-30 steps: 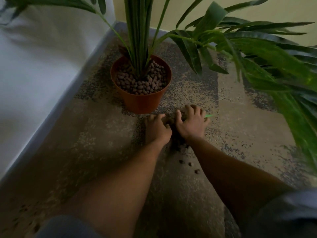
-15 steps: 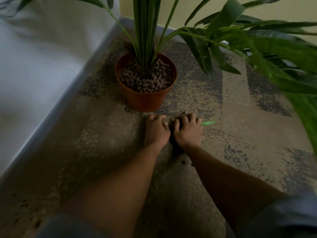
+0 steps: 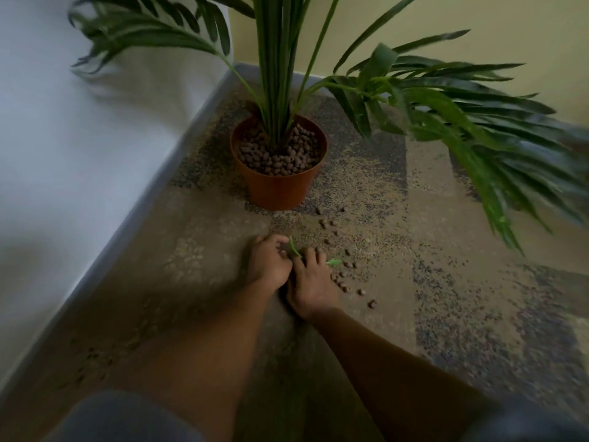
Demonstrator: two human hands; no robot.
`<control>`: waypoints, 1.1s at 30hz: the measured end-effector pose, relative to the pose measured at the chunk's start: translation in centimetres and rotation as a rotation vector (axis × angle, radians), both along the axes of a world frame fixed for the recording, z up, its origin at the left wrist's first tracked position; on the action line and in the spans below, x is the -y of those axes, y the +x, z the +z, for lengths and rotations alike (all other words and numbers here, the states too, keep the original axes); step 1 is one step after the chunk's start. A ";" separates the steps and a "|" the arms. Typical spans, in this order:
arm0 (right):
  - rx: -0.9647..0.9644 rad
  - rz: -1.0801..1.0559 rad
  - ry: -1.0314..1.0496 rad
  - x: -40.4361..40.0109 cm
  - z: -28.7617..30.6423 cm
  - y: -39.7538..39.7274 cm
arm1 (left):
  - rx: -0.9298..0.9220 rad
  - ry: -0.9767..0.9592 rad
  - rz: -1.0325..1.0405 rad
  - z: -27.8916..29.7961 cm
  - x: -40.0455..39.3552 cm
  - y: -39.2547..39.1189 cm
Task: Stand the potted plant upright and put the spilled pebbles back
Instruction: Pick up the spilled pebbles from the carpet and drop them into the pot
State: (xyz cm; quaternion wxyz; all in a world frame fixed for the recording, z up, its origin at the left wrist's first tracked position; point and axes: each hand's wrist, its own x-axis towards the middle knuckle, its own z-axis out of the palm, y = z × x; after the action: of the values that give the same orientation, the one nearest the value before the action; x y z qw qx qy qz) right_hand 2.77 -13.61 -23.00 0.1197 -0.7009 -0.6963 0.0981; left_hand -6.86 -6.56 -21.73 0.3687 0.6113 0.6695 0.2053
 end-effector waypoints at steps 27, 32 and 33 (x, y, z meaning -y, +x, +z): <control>0.072 -0.506 -0.165 3.7 1.6 4.3 | 0.120 -0.248 -0.058 1.6 4.0 -4.8; -0.036 -0.319 -0.257 4.1 1.6 4.0 | 0.034 -0.198 -0.150 2.3 4.7 -3.8; -0.021 -0.279 -0.260 4.0 1.8 3.8 | 0.006 -0.185 -0.185 2.4 4.8 -3.7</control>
State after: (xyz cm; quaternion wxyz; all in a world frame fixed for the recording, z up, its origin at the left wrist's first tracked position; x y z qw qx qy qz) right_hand 6.55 -17.65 -21.25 0.0478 -0.7991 -0.5725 0.1771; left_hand -10.53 -11.38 -19.31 0.4429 0.6332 0.6252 0.1098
